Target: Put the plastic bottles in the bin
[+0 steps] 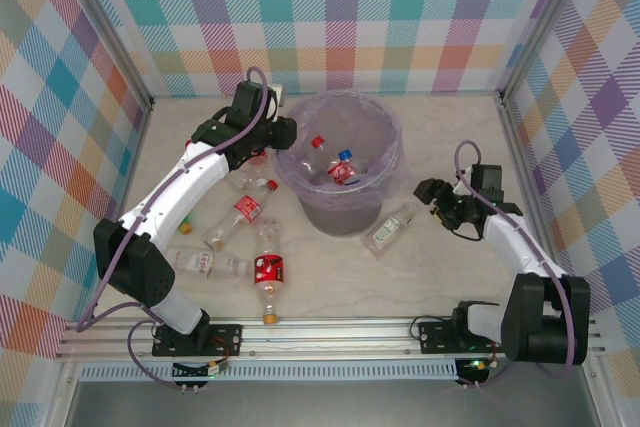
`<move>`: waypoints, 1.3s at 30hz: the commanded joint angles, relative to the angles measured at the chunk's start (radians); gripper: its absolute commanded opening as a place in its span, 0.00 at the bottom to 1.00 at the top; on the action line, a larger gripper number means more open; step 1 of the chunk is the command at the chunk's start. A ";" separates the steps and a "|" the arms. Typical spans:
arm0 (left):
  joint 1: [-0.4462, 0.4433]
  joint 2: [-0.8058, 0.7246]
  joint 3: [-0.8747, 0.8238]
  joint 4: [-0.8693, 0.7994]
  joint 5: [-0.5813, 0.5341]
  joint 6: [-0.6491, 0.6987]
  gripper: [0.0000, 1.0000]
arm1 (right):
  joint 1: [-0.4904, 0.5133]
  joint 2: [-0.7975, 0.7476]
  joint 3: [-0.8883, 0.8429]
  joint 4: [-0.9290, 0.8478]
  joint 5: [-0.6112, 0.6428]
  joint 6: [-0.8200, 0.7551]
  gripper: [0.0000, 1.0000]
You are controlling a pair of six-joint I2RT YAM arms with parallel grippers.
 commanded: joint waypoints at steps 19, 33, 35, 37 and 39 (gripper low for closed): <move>-0.002 0.040 -0.028 -0.108 -0.021 0.040 0.39 | 0.119 0.205 -0.026 0.172 0.038 0.081 0.76; -0.002 0.039 -0.030 -0.107 -0.022 0.041 0.39 | 0.151 0.252 -0.060 0.216 0.061 0.106 0.70; -0.002 0.039 -0.030 -0.107 -0.021 0.041 0.39 | 0.151 0.247 -0.064 0.213 0.067 0.104 0.69; -0.002 0.037 -0.030 -0.108 -0.022 0.042 0.39 | 0.151 0.242 -0.071 0.213 0.078 0.104 0.67; -0.002 0.036 -0.030 -0.107 -0.024 0.042 0.39 | 0.151 0.238 -0.075 0.212 0.085 0.102 0.65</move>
